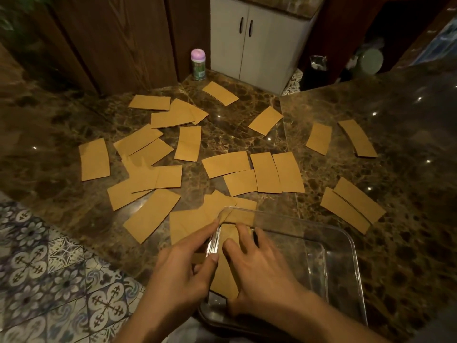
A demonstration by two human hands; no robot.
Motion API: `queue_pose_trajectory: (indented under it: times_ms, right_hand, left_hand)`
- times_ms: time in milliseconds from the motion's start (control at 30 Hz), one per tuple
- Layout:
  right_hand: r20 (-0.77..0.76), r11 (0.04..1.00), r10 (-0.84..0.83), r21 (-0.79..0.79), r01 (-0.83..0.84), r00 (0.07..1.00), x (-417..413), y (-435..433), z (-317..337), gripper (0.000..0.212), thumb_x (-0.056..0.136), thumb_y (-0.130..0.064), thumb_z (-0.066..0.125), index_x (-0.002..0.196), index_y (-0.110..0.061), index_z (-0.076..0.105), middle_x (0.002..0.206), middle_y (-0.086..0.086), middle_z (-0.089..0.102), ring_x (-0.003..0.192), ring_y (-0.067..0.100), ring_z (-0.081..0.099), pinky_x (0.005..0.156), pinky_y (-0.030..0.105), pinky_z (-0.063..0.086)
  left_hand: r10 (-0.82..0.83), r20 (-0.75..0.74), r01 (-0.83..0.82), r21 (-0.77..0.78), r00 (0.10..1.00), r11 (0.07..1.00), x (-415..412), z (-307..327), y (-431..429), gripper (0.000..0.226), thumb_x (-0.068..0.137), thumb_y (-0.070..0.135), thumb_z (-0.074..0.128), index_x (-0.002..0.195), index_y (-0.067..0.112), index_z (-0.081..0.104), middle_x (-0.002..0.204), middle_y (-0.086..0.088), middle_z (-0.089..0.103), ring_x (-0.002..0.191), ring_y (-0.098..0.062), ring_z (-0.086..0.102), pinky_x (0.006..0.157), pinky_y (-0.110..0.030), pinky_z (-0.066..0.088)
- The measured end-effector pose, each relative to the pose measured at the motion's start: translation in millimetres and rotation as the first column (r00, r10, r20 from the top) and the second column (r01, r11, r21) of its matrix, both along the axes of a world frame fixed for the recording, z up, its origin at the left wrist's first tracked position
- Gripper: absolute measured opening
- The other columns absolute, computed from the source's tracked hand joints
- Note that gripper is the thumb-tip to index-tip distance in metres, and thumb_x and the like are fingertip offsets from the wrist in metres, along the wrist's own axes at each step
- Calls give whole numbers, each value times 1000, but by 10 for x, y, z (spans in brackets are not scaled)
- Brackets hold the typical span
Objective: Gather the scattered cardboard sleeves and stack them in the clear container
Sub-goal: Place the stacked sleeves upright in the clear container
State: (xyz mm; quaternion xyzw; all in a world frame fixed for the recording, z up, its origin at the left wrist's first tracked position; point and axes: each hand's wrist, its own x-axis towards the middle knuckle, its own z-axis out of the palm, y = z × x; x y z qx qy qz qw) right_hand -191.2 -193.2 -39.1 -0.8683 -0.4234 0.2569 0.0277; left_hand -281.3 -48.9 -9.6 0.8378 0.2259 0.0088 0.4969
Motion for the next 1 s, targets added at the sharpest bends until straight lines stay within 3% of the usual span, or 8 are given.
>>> queue_pose_trajectory:
  times_ms: [167,267,367,500,633,700,867,1000]
  right_hand:
    - [-87,999,-29,10,30,996,11,-9,-8,96,72,-46,83,144,-28,23,169,7,-8,146,44,27,109,51,43]
    - [-137,997,-49,52,56,989,8,-35,-14,93,73,-41,83,145,-28,25,169,2,-10,145,42,27,108,52,45]
    - [-154,994,-63,76,76,986,-1,-47,-5,88,74,-38,82,143,-27,28,169,-1,-12,143,40,29,107,51,46]
    - [-177,995,-49,80,64,983,-19,-77,44,66,80,-33,77,130,-23,35,169,-5,-26,130,37,44,95,43,49]
    - [-125,993,-74,81,85,989,6,-82,88,67,82,-41,76,134,-24,37,164,0,0,114,36,57,90,44,56]
    - [-101,994,-66,85,75,993,15,-90,93,69,83,-41,76,137,-23,36,155,2,13,113,34,58,91,43,56]
    - [-133,994,-46,94,59,990,27,-124,109,76,85,-40,77,143,-22,32,156,-1,9,123,32,51,97,40,54]
    - [-124,990,-69,112,83,990,55,-108,83,80,80,-46,79,143,-21,34,152,0,14,128,31,46,100,45,51]
  left_hand:
    - [8,21,-8,-3,1000,1000,-15,1,16,58,91,14,69,134,49,52,114,22,66,76,10,63,54,-4,44]
    - [5,9,-5,6,1000,1000,-9,6,12,57,91,11,69,136,43,54,112,13,69,56,10,55,50,-4,41]
    - [-5,13,4,20,1000,1000,-3,13,7,57,90,10,69,136,40,54,114,7,70,53,10,55,49,-3,40]
    - [-1,15,1,28,1000,1000,-11,12,4,57,91,12,69,137,42,53,123,7,70,87,-10,67,48,-3,39]
    - [-25,35,23,51,999,998,-3,9,-5,58,90,8,69,138,38,54,117,9,69,57,15,57,48,-1,37]
    - [-25,41,23,47,999,999,-3,-1,-4,59,90,7,69,136,40,54,112,13,68,61,18,57,48,-1,38]
    - [-33,37,31,38,999,999,-24,-105,38,62,89,13,70,132,54,51,109,22,67,87,-4,66,61,-4,47]
    - [-66,17,65,66,998,996,-16,-137,50,66,87,13,73,127,60,48,107,37,57,97,6,62,65,-3,49]
